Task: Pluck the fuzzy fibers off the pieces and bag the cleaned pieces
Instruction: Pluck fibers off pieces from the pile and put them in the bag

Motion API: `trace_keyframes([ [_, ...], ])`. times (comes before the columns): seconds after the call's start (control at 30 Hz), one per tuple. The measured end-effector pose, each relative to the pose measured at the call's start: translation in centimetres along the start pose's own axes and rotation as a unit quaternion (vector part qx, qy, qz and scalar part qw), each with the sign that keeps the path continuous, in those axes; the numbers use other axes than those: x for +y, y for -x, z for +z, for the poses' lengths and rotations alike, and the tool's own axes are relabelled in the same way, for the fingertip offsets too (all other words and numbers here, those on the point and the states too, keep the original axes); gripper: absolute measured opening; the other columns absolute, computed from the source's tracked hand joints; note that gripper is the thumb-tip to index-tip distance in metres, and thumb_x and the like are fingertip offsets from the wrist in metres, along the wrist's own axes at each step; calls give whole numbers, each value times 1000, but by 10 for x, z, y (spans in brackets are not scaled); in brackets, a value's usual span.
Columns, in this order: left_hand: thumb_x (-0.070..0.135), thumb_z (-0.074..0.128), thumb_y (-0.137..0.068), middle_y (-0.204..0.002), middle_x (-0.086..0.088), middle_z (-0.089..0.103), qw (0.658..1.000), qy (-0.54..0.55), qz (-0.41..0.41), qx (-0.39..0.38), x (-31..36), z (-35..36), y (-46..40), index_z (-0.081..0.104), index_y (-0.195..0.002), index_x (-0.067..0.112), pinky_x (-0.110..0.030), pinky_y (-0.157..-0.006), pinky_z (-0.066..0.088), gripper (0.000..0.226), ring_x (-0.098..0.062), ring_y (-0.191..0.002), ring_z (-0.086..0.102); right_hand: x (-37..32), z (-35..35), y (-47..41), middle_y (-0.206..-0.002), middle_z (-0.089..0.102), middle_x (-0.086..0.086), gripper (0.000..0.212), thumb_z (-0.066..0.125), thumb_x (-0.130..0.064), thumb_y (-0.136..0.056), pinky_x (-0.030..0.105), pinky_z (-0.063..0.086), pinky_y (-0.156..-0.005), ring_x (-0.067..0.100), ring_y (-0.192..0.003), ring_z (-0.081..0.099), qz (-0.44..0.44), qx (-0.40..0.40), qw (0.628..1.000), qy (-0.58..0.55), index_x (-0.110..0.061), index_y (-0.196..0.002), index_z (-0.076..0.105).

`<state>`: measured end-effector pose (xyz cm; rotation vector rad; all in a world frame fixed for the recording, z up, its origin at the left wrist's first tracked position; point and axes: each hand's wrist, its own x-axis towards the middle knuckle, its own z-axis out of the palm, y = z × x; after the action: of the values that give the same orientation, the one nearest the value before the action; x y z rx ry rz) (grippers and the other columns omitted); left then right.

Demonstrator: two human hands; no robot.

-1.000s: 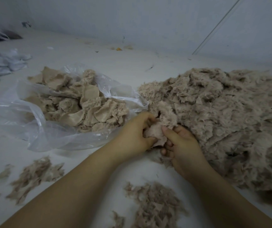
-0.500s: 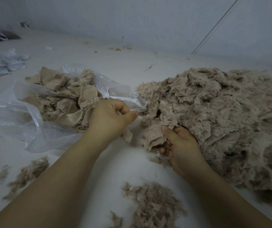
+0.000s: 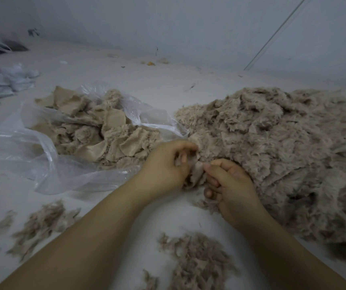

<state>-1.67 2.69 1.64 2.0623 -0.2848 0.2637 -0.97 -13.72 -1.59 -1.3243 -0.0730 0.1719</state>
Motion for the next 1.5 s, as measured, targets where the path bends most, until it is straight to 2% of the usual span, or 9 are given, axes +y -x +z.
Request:
trace_keyframes([
  [0.13,-8,63,-80,-81,4,66,963,262,-56,-8,7,-5,3,71,-104,14,-18,-54,44,33,-5,-59,55,-2,1,2,-52,36,-5,22,67,-37,-81,22,37,-43,7,-44,34,0,-21,1000,-12,-19,-68,70],
  [0.37,-15,67,-77,-120,-10,57,971,230,-63,-19,13,1,5,64,-115,21,-49,-78,54,52,-22,-89,58,-4,0,4,-68,64,7,26,82,-43,-64,21,38,-41,15,-52,46,0,-50,999,19,-20,-71,73],
  [0.53,8,72,-66,-96,-9,65,957,259,-130,-2,7,1,3,68,-105,14,-34,-67,52,39,-21,-75,60,-3,-1,4,-69,62,13,14,74,-35,-71,21,39,-42,15,-48,48,-6,-32,999,33,-23,-68,70],
  [0.73,0,73,-83,-69,-4,69,962,226,-125,86,2,8,2,71,-69,18,-28,-57,51,23,-15,-62,62,-2,-2,4,-59,56,5,25,73,-8,-82,20,37,-40,12,-44,45,5,-35,999,41,-24,-63,68],
  [0.93,-6,57,-94,-52,-7,63,911,334,-133,203,-3,-1,-5,56,-78,7,-28,-49,54,20,-20,-47,61,-1,0,2,-58,52,2,18,67,-13,-71,24,36,-43,14,-49,42,10,-24,999,42,-24,-57,64],
  [1.17,5,65,-87,-105,-7,63,989,-25,-60,135,-4,-4,-3,67,-99,26,-29,-72,49,25,-21,-87,61,1,-3,3,-61,51,2,14,64,-18,-73,23,40,-43,13,-51,43,8,-29,999,35,-25,-61,62],
  [1.27,28,78,-82,-93,2,61,992,14,-7,127,3,-6,-1,71,-93,27,-25,-70,50,12,-11,-80,60,0,-3,3,-61,56,1,13,64,-19,-74,22,40,-44,11,-51,47,5,-43,999,26,-25,-63,64],
  [1.37,19,79,-80,-80,7,69,999,27,-24,5,7,-1,3,75,-95,20,-17,-61,48,15,0,-64,60,-1,-4,3,-61,58,0,13,62,-19,-75,22,42,-44,10,-51,51,5,-51,998,22,-25,-64,66],
  [1.5,11,72,-87,-53,6,63,993,89,-73,29,6,1,1,73,-75,11,-17,-40,41,12,-3,-40,50,-2,-1,3,-58,58,0,15,61,-20,-74,21,42,-43,9,-49,50,12,-40,999,13,-25,-60,68],
])
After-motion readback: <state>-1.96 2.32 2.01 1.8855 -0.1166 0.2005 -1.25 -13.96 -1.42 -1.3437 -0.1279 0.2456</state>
